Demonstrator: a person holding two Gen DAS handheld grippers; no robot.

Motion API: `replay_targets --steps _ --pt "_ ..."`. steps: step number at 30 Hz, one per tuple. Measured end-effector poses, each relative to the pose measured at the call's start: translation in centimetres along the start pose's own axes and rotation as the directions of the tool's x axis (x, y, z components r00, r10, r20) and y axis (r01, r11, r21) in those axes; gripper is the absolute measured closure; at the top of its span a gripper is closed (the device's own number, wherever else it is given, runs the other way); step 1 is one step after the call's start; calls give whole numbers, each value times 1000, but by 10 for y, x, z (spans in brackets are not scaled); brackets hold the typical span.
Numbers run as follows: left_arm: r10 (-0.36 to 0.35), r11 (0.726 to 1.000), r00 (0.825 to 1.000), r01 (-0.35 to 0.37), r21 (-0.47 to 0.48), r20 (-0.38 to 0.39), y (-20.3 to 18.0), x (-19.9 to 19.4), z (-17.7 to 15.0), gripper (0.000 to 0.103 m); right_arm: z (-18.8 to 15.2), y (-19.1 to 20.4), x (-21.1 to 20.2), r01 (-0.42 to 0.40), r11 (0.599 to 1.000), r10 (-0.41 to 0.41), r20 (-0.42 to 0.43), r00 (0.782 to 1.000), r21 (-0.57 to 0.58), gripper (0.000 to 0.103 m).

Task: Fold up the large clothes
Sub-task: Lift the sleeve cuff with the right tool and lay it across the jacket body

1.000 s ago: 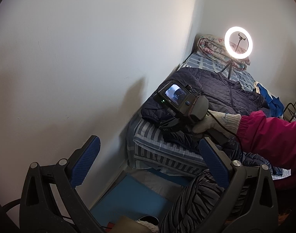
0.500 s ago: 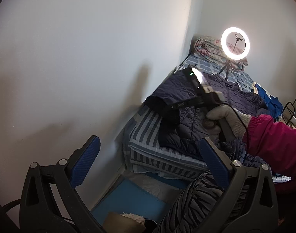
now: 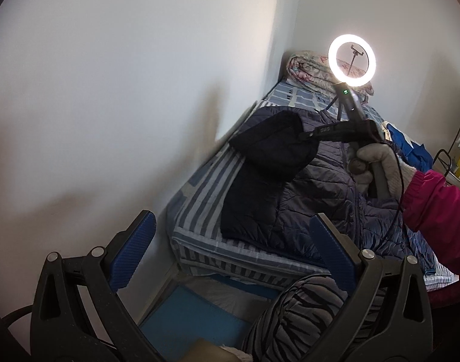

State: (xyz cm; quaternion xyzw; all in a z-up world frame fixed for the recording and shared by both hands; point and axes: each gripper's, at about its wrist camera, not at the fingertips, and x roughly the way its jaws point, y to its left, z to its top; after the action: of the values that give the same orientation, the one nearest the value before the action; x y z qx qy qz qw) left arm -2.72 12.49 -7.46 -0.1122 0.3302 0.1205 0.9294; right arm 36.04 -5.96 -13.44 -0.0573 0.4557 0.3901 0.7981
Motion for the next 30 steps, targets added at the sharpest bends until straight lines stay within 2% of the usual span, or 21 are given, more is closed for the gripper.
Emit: replay_targets --steps 6,14,23,28,30 --pt "-11 1000 1000 11 24 -1 -22 11 9 0 2 -64 -26 101 989 -109 66 992 105 96" --pt "-6 997 1000 7 75 -13 -49 27 16 0 -9 -169 -70 224 939 -261 119 958 260 96" --pt "-26 993 999 31 116 -47 -72 53 24 0 -41 -264 -103 361 846 -431 105 896 393 96" --pt "-21 990 998 29 140 -59 -82 61 26 0 -54 -302 -115 405 805 -481 78 873 434 96" --pt "-16 990 998 25 140 -64 -83 63 25 0 -56 -315 -116 406 798 -484 72 872 445 96"
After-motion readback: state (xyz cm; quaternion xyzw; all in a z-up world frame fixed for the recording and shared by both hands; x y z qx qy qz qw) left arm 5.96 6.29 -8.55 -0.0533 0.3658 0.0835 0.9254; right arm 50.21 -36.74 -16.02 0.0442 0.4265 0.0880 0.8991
